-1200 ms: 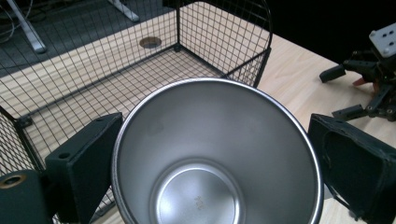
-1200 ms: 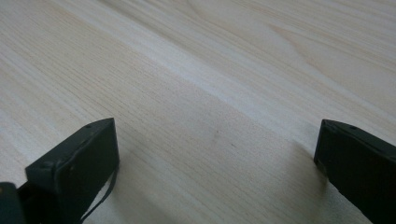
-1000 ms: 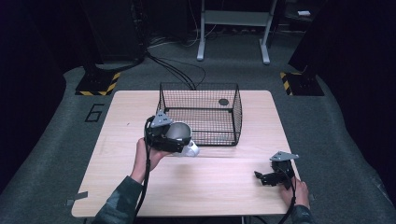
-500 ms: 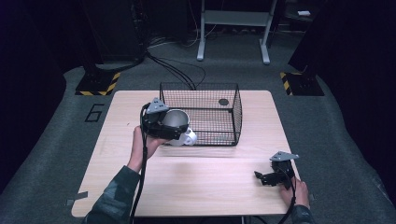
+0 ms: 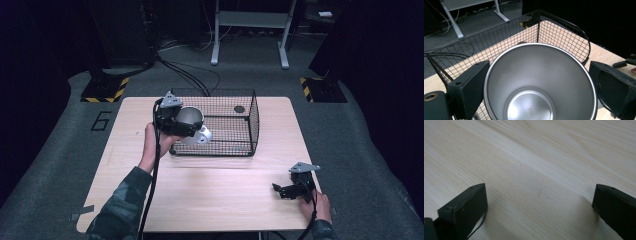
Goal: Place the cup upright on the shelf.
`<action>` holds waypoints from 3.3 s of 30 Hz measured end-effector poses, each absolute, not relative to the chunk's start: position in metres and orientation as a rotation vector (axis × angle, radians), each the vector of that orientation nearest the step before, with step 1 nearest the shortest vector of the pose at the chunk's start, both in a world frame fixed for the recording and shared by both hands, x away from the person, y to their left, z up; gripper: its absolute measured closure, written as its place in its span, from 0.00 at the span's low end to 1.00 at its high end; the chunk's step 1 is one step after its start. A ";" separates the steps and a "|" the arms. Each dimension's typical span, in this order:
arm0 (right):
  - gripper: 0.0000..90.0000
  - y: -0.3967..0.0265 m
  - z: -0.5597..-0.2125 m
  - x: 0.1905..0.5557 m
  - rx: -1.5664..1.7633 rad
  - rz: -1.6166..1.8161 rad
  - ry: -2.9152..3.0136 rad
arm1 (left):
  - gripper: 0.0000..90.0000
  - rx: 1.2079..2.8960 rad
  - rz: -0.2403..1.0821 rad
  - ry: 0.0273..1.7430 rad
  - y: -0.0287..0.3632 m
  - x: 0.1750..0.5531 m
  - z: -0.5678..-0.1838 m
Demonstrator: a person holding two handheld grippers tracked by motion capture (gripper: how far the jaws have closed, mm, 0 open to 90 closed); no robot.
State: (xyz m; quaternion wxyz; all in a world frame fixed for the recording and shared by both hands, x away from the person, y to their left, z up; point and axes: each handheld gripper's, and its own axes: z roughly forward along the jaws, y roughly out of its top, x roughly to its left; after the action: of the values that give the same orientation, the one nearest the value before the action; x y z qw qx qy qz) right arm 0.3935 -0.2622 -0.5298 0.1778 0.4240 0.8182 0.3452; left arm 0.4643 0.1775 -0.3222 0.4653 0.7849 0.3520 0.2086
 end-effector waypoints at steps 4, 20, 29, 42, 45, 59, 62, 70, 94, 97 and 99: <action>0.00 -0.262 -0.530 0.393 1.200 0.977 2.315 | 0.07 1.923 0.512 0.869 0.174 0.473 -0.319; 0.00 -0.262 -0.530 0.393 1.200 0.977 2.315 | 0.07 1.933 0.513 0.911 0.161 0.502 -0.319; 0.00 -0.262 -0.530 0.393 1.199 0.977 2.315 | 0.07 1.954 0.510 0.938 0.156 0.518 -0.325; 0.00 -0.262 -0.530 0.393 1.199 0.977 2.315 | 0.07 1.983 0.492 0.968 0.145 0.538 -0.337; 0.00 -0.262 -0.530 0.393 1.199 0.977 2.315 | 0.07 1.996 0.487 0.973 0.140 0.542 -0.340; 0.00 -0.262 -0.530 0.393 1.199 0.977 2.315 | 0.07 2.050 0.465 1.003 0.128 0.557 -0.361; 0.00 -0.262 -0.530 0.393 1.199 0.977 2.315 | 0.07 2.044 0.461 1.017 0.125 0.560 -0.366; 0.00 -0.262 -0.530 0.393 1.199 0.977 2.315 | 0.07 2.069 0.441 1.028 0.122 0.566 -0.375; 0.00 -0.262 -0.530 0.393 1.199 0.977 2.315 | 0.07 2.102 0.412 1.091 0.114 0.581 -0.400; 0.00 -0.262 -0.530 0.393 1.199 0.977 2.314 | 0.07 2.114 0.411 1.091 0.115 0.583 -0.402; 0.00 -0.262 -0.530 0.393 1.199 0.977 2.315 | 0.07 2.116 0.411 1.104 0.114 0.584 -0.404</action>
State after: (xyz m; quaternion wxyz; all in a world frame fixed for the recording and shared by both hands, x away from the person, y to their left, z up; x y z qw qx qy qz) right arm 0.3935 -0.2623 -0.5299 0.1780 0.4238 0.8182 0.3453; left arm 0.5845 0.1142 -0.4042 0.3520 0.8179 0.4265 0.1590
